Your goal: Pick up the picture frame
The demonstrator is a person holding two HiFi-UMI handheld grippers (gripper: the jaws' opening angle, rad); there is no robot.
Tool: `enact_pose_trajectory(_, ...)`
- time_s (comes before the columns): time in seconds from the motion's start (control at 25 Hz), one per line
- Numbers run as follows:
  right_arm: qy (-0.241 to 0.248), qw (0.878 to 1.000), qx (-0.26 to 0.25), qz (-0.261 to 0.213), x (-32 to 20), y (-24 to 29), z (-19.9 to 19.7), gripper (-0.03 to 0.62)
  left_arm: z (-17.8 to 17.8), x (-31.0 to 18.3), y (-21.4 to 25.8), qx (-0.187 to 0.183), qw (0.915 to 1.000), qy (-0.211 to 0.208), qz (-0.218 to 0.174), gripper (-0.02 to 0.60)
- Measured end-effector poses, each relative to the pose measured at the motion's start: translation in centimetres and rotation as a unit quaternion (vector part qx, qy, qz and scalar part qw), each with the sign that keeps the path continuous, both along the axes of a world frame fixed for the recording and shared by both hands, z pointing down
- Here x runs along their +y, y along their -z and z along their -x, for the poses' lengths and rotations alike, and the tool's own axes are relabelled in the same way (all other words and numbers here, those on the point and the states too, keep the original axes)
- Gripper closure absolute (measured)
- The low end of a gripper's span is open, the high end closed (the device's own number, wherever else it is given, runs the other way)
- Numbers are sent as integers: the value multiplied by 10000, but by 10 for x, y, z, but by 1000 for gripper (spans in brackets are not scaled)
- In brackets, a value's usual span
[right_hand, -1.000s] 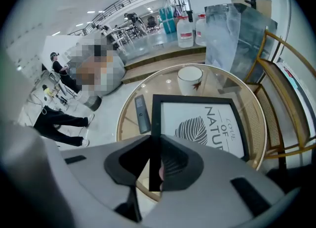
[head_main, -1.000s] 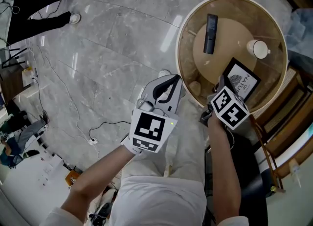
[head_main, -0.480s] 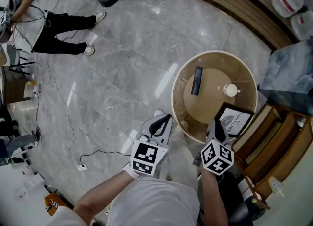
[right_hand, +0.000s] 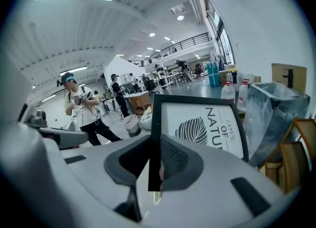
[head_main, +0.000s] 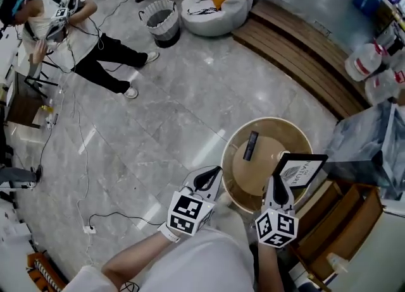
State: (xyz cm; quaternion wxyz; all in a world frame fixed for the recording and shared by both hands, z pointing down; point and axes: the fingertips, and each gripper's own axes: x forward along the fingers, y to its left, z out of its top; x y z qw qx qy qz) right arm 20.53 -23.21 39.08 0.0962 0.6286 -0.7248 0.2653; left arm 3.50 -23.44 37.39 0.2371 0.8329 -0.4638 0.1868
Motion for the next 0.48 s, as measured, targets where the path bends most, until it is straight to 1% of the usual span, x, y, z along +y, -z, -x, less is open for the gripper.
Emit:
enact_pose_trajectory(0.12,170,9992,114,-332,-2,35,10,540,9,2,30,88,9997,94,-184,575)
enact_pose_trajectory(0.28,413,9949,369,-844,-4,79,21,539,15,2,71,192,9978,144,-611,575)
enact_pose_trajectory(0.48,453,9885,586,-1322,6,119,21,540,13,12,104,293,9948,108,-964,575)
